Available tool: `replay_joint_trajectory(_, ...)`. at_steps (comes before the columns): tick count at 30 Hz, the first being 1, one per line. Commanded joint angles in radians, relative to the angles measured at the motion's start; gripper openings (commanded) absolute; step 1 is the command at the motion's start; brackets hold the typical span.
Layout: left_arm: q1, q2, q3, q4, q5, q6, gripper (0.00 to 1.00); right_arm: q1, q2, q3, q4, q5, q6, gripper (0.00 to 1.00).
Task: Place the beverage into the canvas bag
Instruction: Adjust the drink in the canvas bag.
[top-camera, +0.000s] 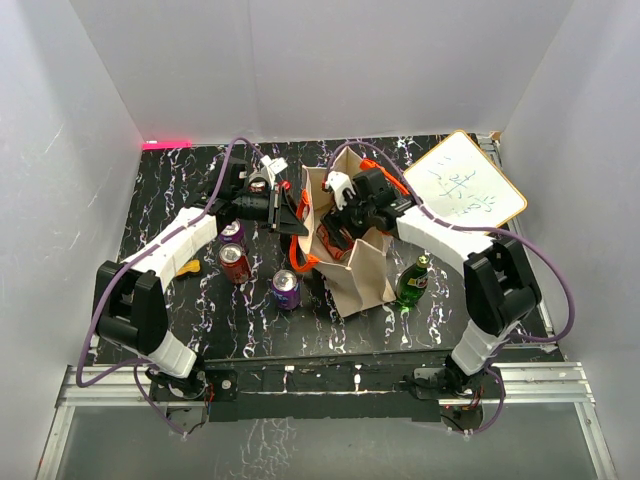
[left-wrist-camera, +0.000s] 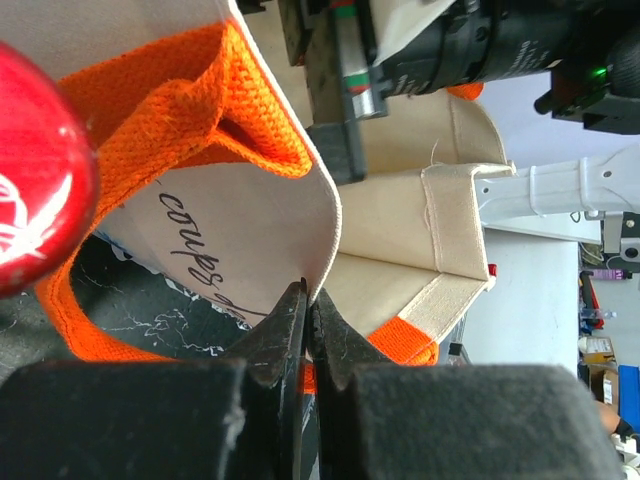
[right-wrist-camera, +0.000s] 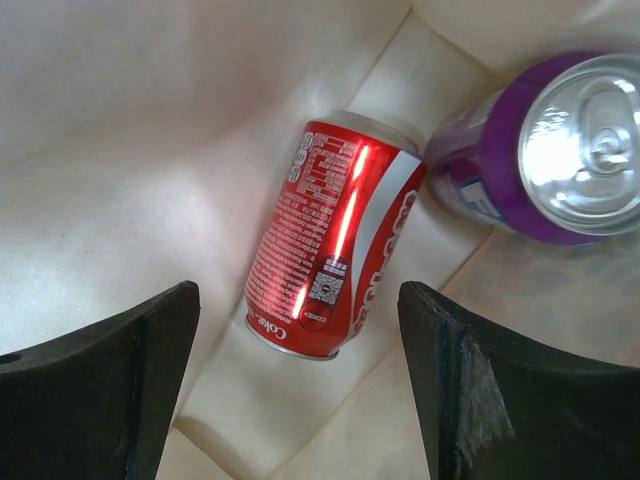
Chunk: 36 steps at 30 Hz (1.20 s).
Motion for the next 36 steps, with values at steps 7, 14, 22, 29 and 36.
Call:
replay_joint_trajectory(7, 0.003, -0.041, -0.031, 0.011, -0.033, 0.022, 0.00, 0.035, 0.101, -0.034, 0.093, 0.100, 0.045, 0.83)
replay_joint_trajectory(14, 0.004, -0.034, -0.035, 0.015, -0.028, 0.018, 0.00, 0.035, 0.139, -0.117, 0.232, 0.105, 0.075, 0.83)
replay_joint_trajectory(22, 0.003, -0.022, -0.033, 0.018, -0.027, 0.017, 0.00, 0.035, 0.184, -0.159, 0.313, 0.075, 0.079, 0.80)
replay_joint_trajectory(29, 0.004, -0.020, -0.020, 0.006, -0.029, 0.024, 0.00, 0.035, 0.206, -0.089, 0.242, 0.056, 0.059, 0.50)
replay_joint_trajectory(36, 0.004, -0.016, -0.016, 0.003, -0.036, 0.028, 0.00, 0.034, 0.109, -0.002, 0.156, -0.009, 0.019, 0.21)
